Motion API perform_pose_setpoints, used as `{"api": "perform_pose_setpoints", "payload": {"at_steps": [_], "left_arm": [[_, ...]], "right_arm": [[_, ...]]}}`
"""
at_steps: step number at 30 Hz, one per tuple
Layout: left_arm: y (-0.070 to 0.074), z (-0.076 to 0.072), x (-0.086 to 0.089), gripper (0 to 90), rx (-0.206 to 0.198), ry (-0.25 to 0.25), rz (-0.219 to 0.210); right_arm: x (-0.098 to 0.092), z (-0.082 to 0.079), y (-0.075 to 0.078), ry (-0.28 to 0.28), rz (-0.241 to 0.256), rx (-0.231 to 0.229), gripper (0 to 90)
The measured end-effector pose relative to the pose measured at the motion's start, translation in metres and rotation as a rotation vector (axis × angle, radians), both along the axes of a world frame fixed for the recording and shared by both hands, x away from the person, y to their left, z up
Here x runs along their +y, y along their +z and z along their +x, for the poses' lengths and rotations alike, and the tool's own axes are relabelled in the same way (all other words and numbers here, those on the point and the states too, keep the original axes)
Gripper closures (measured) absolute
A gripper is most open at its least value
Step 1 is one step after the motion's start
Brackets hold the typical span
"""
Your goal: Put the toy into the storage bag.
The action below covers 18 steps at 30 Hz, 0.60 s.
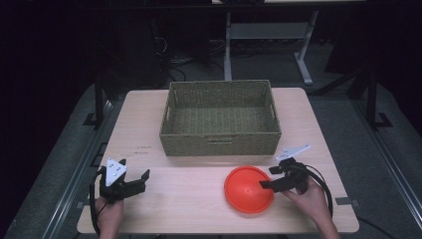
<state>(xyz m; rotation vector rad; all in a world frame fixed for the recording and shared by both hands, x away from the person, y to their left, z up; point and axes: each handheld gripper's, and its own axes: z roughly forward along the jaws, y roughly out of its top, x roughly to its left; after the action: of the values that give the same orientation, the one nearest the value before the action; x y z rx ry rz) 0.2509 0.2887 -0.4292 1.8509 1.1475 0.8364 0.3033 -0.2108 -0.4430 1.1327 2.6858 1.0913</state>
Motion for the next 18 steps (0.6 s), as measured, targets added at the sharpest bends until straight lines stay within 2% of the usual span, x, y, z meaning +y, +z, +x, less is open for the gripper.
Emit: {"api": "perform_pose_setpoints", "payload": {"at_steps": [10, 18], "left_arm": [[0.000, 0.000, -0.001, 12.8, -0.003, -0.006, 0.009], [0.000, 0.000, -0.002, 12.8, -0.004, -0.011, 0.009]], "right_arm": [[0.002, 0.004, -0.006, -0.020, -0.003, 0.038, 33.9], [0.006, 0.006, -0.013, -0.004, -0.010, 0.068, 39.1]]}}
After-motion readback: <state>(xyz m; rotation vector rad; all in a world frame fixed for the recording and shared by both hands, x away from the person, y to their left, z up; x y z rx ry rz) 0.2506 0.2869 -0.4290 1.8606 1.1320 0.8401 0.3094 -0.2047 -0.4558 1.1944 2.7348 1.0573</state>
